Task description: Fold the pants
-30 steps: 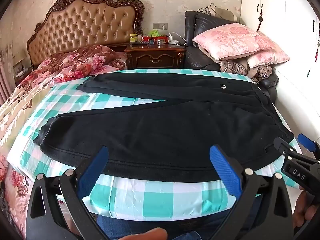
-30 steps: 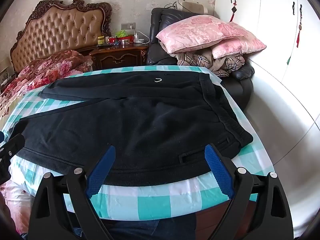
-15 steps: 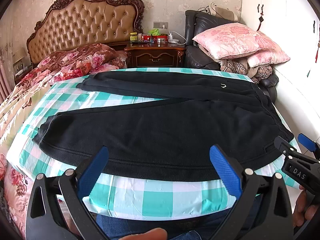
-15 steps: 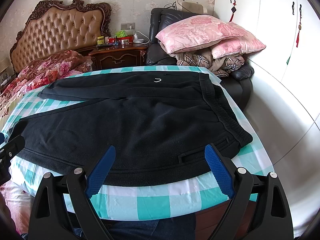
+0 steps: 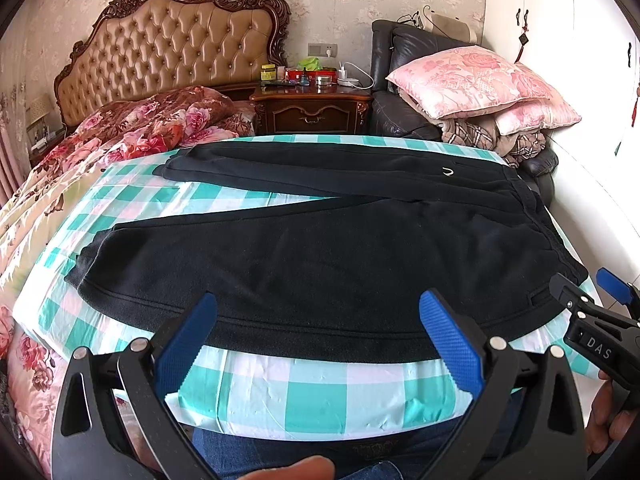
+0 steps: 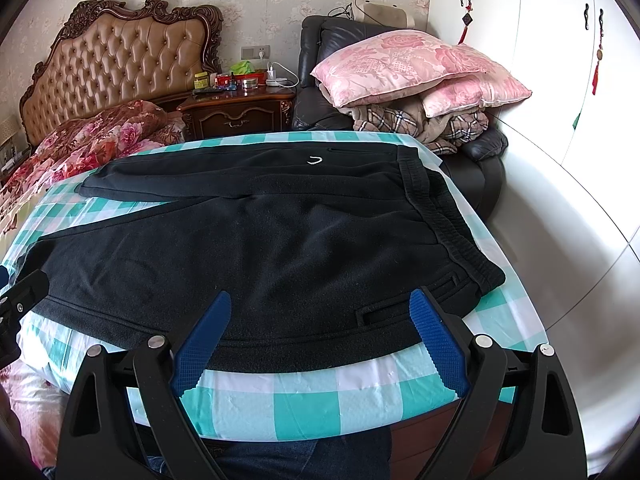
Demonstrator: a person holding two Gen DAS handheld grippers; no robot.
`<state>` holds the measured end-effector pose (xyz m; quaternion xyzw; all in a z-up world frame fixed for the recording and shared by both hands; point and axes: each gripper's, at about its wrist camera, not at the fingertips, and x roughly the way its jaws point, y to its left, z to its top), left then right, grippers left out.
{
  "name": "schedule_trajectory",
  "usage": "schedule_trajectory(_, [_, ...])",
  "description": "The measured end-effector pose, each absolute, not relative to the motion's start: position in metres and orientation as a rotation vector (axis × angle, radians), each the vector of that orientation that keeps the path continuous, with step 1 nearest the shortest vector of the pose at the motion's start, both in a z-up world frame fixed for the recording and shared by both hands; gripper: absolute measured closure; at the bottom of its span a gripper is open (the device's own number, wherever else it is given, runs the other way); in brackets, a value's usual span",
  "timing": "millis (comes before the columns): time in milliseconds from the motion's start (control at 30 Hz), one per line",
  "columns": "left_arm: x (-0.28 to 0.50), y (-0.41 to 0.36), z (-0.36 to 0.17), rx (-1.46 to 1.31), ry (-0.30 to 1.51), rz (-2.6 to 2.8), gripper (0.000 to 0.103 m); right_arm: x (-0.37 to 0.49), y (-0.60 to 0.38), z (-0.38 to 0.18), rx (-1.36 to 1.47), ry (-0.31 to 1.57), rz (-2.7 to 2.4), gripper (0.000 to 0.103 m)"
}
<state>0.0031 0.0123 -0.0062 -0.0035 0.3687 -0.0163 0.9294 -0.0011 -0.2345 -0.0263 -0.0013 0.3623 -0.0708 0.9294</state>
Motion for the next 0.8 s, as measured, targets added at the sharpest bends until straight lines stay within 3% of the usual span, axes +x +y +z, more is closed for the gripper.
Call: schedule_trajectory(800, [0.0025, 0.0143, -0.0087, -0.01, 0.757, -0.035, 0.002, -0.0004, -0.2349, -0.0281, -0.003, 0.744, -0.145, 0.015])
